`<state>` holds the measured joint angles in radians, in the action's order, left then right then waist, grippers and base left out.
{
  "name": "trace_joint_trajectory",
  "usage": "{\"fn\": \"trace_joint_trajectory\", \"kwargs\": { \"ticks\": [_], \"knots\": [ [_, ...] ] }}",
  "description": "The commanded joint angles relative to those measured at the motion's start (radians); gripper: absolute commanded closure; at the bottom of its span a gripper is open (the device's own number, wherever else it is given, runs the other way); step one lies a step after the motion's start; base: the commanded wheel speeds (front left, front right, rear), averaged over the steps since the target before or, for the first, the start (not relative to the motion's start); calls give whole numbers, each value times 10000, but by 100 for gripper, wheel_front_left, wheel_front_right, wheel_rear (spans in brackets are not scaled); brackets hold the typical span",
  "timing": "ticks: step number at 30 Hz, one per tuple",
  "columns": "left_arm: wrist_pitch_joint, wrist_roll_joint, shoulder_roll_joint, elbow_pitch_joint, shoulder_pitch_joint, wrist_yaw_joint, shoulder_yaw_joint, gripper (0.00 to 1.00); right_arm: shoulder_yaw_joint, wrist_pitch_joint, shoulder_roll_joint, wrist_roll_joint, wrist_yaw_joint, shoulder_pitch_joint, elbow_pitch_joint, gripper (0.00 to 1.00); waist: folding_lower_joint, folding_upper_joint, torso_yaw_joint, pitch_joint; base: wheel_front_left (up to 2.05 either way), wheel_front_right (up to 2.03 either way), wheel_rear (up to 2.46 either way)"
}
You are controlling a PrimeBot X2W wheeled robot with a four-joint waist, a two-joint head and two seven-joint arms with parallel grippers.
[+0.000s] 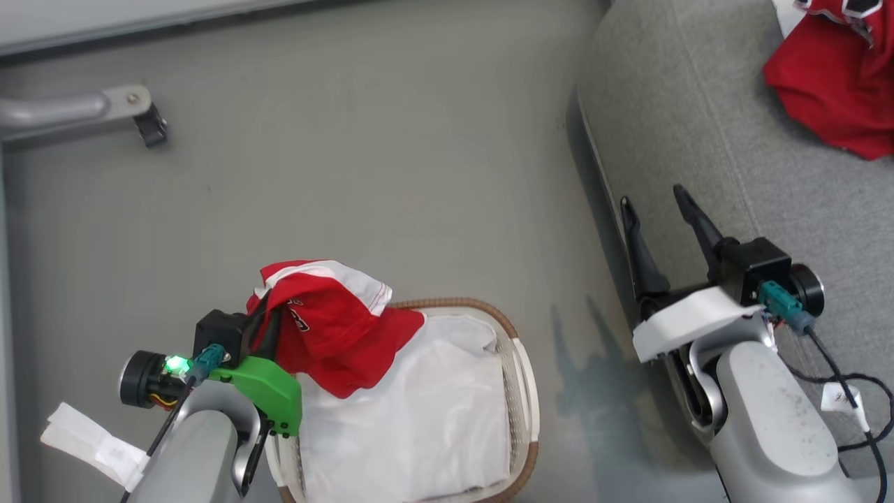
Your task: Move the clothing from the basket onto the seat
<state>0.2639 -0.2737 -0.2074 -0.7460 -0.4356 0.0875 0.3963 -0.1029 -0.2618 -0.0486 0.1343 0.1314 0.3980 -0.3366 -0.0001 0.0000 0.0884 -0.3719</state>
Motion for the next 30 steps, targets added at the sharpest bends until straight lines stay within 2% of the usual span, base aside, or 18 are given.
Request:
{"fn": "trace_joint_trajectory", "kwargs": {
  "ticks": [1,10,20,24,30],
  "knots": [
    [8,144,99,303,277,64,-181,100,-35,-47,-41,66,-14,-299,-79,0,1,0,-451,1276,0,0,0],
    [6,434,752,2141,936,267,-1018,100,-308,-47,-41,200,-14,-1238,-418,0,1,0,-705,2605,0,0,0],
    [6,722,1169,3818,924,418,-927,100,-985,-47,-40,312,-14,-1885,-678,0,1,0,-890,3370,0,0,0],
    [6,690,1276,4261,796,424,-685,100,-1814,-47,-38,371,-14,-1750,-582,0,1,0,-1059,3466,0,0,0],
    [6,594,1406,4539,796,433,-276,100,-3757,-47,-43,721,-14,-1107,-298,0,1,0,-1377,3515,0,0,0]
  ]
}}
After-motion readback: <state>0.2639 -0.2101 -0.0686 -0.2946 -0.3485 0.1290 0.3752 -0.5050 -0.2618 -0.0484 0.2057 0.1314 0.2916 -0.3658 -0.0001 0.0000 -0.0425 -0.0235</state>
